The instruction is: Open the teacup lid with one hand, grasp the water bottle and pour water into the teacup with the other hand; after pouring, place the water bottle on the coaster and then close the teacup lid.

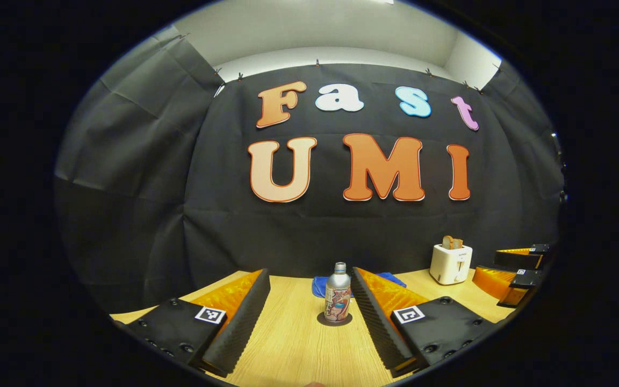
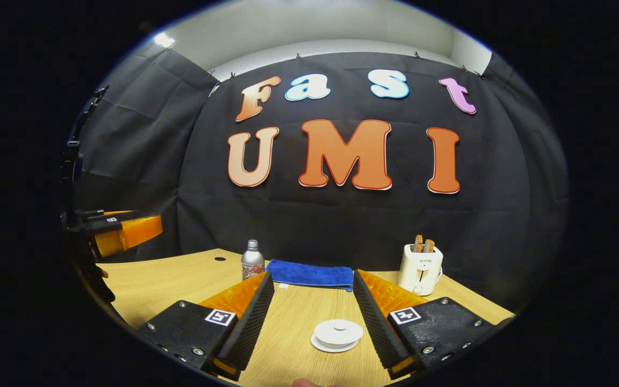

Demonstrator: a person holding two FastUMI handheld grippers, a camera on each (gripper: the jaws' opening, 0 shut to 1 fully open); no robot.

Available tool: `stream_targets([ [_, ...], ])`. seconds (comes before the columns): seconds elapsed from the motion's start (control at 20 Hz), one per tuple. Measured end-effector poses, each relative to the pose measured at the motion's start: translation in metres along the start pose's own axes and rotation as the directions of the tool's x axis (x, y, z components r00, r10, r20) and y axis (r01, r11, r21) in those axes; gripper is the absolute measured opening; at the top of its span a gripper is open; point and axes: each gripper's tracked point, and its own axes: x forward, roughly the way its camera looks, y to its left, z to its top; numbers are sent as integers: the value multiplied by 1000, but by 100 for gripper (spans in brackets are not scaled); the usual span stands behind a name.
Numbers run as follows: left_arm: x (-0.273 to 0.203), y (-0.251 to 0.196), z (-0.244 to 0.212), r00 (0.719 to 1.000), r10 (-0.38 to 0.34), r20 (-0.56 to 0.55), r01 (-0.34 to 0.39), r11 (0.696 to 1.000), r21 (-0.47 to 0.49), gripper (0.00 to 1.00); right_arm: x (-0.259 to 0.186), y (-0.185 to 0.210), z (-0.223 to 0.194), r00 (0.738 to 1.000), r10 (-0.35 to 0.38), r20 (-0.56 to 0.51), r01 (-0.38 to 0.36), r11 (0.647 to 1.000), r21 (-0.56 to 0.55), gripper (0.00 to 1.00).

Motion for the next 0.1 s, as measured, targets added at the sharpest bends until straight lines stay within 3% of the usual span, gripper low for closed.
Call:
stream_targets([
  [0.1,1,0,7,1000,2,-13,-2,1000,-4,97,-6,-2,10,1000,-14,8,14,1000,3,89],
])
